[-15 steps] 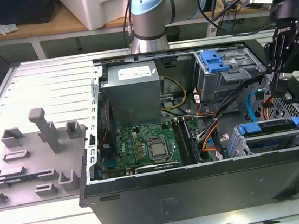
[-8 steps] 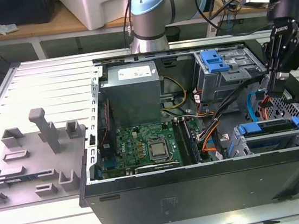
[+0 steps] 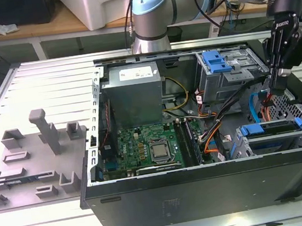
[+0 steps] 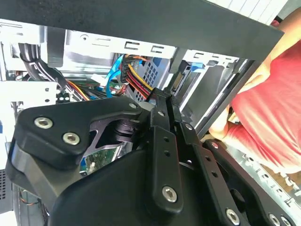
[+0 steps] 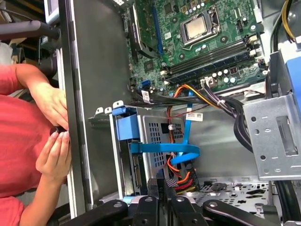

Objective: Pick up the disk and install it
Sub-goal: 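Insert the first disk wire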

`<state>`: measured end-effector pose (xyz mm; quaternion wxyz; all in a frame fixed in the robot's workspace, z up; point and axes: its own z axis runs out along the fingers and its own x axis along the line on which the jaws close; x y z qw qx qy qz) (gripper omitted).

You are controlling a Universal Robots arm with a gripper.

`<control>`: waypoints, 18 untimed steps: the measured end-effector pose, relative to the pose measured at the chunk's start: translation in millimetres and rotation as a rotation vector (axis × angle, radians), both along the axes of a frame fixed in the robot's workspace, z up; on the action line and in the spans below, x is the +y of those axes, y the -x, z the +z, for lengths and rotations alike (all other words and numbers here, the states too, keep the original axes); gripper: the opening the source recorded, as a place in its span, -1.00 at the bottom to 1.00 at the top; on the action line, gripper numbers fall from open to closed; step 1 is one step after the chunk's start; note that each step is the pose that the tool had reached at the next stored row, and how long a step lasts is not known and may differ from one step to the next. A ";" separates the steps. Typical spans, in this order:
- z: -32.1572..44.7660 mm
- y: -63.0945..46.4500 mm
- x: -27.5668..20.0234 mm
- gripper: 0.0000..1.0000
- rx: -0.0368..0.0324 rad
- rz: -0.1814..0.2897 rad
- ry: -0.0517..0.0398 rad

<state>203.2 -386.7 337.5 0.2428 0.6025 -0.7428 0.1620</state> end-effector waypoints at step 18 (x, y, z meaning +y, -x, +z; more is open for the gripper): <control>1.6 8.5 -17.7 -0.67 -0.0631 0.015 -0.0968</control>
